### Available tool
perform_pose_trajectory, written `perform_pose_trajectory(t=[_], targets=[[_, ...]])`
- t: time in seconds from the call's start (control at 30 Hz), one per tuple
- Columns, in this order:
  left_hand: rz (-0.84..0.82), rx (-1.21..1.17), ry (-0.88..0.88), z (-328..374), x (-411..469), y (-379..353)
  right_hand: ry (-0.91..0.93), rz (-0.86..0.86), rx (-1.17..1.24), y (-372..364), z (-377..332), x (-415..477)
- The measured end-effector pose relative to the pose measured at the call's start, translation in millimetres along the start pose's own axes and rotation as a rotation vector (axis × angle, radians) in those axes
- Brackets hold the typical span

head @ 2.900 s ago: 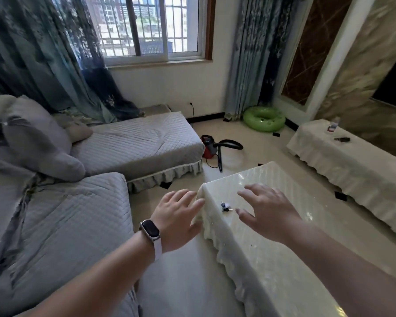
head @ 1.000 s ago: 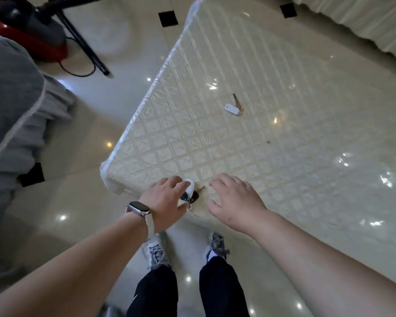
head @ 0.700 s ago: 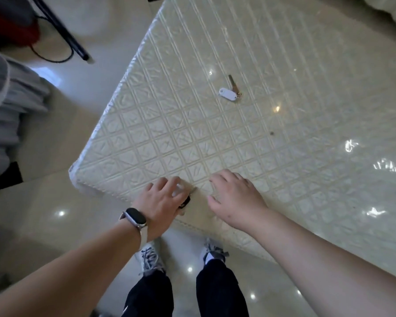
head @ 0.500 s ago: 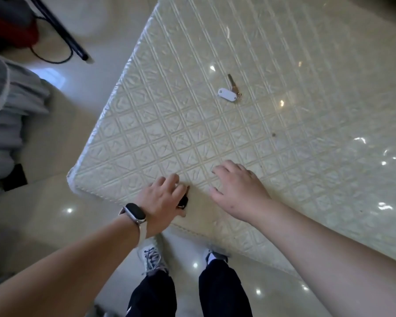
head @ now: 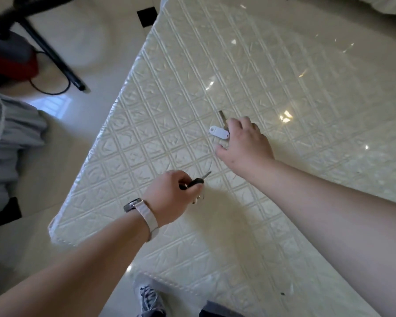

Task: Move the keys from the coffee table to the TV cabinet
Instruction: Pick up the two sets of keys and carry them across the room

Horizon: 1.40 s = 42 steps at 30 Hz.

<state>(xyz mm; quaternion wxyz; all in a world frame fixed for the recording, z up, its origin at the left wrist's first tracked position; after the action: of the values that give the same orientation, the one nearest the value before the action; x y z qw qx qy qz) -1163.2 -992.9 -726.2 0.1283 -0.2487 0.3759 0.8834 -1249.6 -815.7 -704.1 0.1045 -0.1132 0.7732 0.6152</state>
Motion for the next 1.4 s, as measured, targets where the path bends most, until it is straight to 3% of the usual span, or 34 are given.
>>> perform_pose_trajectory(t=[0.13,0.33,0.63,0.83,1.13,1.4], targets=[[0.077,-0.114,0.091,10,19,6,0.004,-0.045,-0.029,-5,4,22],[0.115,-0.31,0.237,20,30,13,-0.013,-0.045,0.11,-5,9,34],[0.054,-0.361,0.16,30,26,6,-0.019,-0.125,0.175,-12,4,29],[0.097,-0.451,0.154,32,23,3,0.086,-0.153,0.096,-21,4,20],[-0.012,-0.683,0.252,49,2,7,-0.034,-0.278,0.45,-2,13,-28],[0.034,-0.856,0.228,76,-31,44,-0.288,-0.173,0.876,45,7,-97]])
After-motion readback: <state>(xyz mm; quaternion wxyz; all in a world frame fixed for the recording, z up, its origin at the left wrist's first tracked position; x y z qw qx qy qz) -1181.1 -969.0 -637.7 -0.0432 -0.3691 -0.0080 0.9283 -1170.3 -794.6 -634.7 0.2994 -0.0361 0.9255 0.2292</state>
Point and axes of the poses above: each hand's wrist, its own x-axis towards the middle knuckle, its own y-axis out of the back of the hand, z = x × y, the point moved 4 cm from there along x, towards the middle knuckle
